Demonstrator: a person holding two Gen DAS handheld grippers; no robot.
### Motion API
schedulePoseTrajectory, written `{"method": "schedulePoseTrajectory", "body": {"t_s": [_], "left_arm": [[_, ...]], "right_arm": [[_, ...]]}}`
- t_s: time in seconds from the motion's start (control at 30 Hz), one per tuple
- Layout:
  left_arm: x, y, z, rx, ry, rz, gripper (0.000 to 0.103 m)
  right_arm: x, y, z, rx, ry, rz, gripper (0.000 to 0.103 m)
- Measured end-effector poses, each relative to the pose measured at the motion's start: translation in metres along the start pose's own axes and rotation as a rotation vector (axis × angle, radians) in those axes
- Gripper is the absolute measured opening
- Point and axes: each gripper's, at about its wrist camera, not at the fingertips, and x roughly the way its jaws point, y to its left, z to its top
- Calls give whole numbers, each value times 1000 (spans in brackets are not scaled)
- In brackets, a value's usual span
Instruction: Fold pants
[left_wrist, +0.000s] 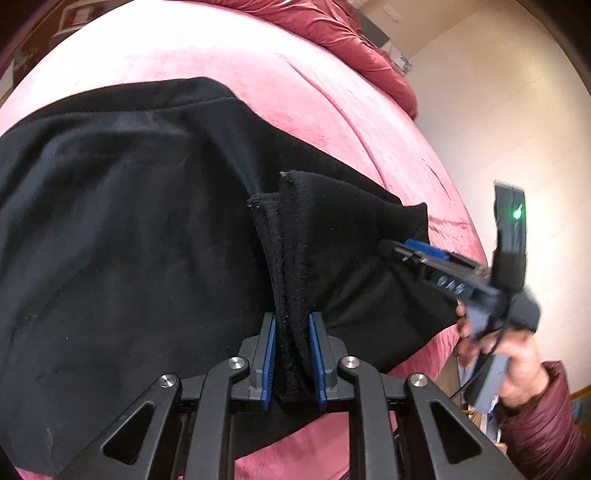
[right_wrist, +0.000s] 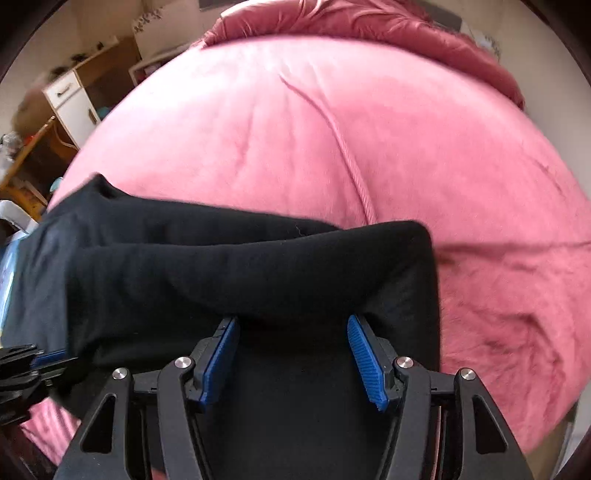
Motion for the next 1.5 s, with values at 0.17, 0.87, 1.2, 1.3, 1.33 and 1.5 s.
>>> {"method": "schedulePoseTrajectory", "body": {"t_s": [0.17,0.87,1.2,1.3,1.33,1.5], "left_arm": [[-26,8,-4,-47,-19,36,34],[-228,238,-149,-934,-304,111,34],[-193,242,-135,-994,-304,99,34],[-190,241,-130,-973,-320,129,33],[-190,237,-128,-943,-325,150,33],[-194,216,-114,-787,-373,248,19]], "right_arm": [[-8,7,-9,-30,-43,-42,62],[-85,55,-47,-56,-223,-27,75],[-90,99,-74,-162,-193,44,79],[-86,103,-77,-164,-178,56,79],[-84,103,-78,-160,-172,62,79],[-77,97,-80,-127,-141,98,79]]}}
